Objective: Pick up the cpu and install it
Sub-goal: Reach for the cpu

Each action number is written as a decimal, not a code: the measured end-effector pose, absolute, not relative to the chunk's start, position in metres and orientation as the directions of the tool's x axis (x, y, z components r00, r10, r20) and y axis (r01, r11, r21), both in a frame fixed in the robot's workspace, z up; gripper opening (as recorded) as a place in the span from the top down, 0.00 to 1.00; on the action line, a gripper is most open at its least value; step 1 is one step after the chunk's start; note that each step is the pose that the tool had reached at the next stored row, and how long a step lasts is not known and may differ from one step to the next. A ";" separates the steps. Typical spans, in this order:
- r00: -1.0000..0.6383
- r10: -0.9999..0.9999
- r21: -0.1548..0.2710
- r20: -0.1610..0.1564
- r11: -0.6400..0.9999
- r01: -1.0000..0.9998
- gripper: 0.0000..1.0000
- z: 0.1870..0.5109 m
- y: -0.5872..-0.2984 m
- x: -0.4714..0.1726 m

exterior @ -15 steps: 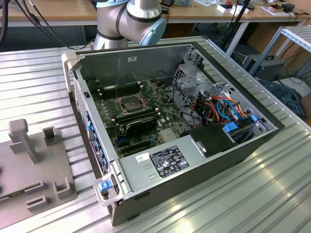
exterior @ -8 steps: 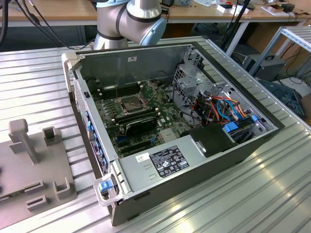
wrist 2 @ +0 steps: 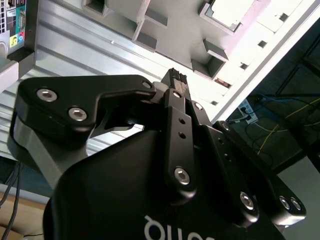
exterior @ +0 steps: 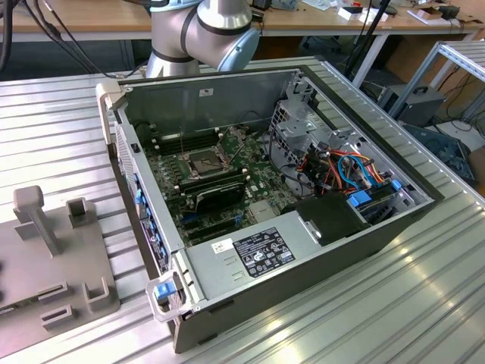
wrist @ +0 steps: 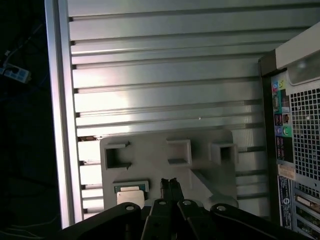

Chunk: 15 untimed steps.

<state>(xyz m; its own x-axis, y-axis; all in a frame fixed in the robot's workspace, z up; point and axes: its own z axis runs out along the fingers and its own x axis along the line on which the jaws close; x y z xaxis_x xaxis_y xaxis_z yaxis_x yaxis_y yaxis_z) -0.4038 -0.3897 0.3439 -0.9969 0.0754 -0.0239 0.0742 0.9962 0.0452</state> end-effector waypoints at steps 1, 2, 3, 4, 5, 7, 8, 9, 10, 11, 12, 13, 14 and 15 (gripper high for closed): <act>-0.997 0.075 0.045 -0.024 0.996 0.074 0.89 0.335 -0.390 -0.408; -0.997 0.075 0.045 -0.024 0.996 0.074 0.89 0.332 -0.390 -0.410; -0.997 0.075 0.045 -0.024 0.996 0.074 0.89 0.332 -0.390 -0.410; -0.997 0.075 0.045 -0.024 0.996 0.074 0.89 0.332 -0.390 -0.410; -0.997 0.075 0.045 -0.024 0.996 0.074 0.89 0.332 -0.390 -0.410; -0.997 0.075 0.045 -0.024 0.996 0.074 0.89 0.332 -0.390 -0.410; -0.997 0.075 0.045 -0.024 0.996 0.074 0.89 0.331 -0.390 -0.410; -0.997 0.075 0.045 -0.024 0.996 0.074 0.89 0.331 -0.390 -0.411; -0.997 0.075 0.045 -0.024 0.996 0.074 0.89 0.331 -0.390 -0.411; -0.997 0.075 0.045 -0.024 0.996 0.074 0.89 0.330 -0.390 -0.412; -0.997 0.075 0.045 -0.024 0.996 0.074 0.89 0.330 -0.391 -0.413; -0.997 0.075 0.045 -0.024 0.996 0.074 0.89 0.329 -0.391 -0.414; -0.997 0.075 0.045 -0.024 0.996 0.074 0.89 0.328 -0.391 -0.415; -0.997 0.075 0.045 -0.024 0.996 0.074 0.89 0.328 -0.391 -0.416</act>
<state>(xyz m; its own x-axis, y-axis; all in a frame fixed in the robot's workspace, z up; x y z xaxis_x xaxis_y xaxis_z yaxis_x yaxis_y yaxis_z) -0.4156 -0.3911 0.3277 -0.9969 0.0753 -0.0237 0.0742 0.9962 0.0446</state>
